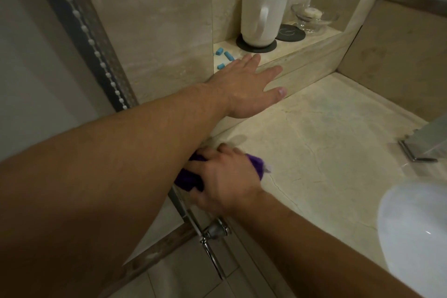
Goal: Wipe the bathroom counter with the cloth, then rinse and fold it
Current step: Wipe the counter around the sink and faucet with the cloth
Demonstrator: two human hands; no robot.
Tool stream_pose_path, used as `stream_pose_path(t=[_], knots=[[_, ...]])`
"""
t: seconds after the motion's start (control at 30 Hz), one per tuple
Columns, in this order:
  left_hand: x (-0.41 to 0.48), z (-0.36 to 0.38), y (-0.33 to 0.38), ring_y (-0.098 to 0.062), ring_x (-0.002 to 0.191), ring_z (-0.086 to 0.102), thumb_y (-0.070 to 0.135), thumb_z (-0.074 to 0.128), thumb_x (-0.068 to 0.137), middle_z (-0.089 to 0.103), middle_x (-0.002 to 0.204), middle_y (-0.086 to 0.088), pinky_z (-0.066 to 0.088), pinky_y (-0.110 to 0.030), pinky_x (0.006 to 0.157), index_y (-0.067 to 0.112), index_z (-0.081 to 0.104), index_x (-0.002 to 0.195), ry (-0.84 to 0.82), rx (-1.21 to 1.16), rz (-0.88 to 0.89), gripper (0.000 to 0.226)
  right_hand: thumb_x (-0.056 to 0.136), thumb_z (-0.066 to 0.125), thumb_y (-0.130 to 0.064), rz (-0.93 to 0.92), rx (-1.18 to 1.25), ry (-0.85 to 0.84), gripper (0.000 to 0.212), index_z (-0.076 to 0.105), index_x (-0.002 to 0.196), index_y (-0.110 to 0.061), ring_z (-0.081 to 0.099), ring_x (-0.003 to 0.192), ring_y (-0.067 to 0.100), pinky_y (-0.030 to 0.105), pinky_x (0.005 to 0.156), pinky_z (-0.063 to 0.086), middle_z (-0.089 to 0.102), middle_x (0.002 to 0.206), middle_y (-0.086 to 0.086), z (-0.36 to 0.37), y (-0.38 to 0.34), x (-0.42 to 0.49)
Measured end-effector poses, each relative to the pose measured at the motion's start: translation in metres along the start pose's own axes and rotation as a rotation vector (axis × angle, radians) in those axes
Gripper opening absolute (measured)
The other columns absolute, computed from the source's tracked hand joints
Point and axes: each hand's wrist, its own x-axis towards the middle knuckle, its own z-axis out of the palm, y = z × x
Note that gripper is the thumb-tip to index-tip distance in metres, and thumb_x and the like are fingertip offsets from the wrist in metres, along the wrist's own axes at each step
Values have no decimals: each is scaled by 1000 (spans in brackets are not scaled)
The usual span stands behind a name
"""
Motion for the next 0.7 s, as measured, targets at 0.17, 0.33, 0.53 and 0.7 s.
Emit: stream_pose_path(t=[0.17, 0.33, 0.53, 0.7], knots=[[2, 3, -1, -23, 153, -6, 64, 21, 99, -3, 167, -7, 2, -41, 122, 41, 6, 156, 12, -25, -6, 63, 85, 52, -56, 243, 11, 315, 55, 58, 135, -34, 54, 106, 28, 43, 88, 46, 59, 132, 3, -28, 51, -38], [6, 4, -3, -23, 153, -6, 65, 19, 98, -3, 167, -7, 2, -41, 123, 42, 7, 156, 11, -41, -1, 63, 88, 54, -58, 150, -57, 283, 63, 57, 141, -23, 46, 129, 38, 57, 103, 42, 50, 145, 13, -17, 84, -86], [6, 5, -3, -24, 153, -6, 67, 17, 97, -3, 167, -7, 3, -43, 123, 42, 6, 156, 7, -34, -6, 64, 93, 56, -40, 165, 212, 688, 40, 69, 121, -15, 54, 101, 21, 32, 82, 45, 60, 114, 6, -51, 101, -107], [5, 3, -2, -23, 153, -6, 66, 20, 98, -2, 167, -7, 2, -41, 122, 41, 7, 156, 11, -31, -11, 64, 84, 57, -66, 652, 307, 142, 67, 48, 142, -33, 52, 119, 19, 36, 94, 44, 56, 134, -4, -34, 103, -69]])
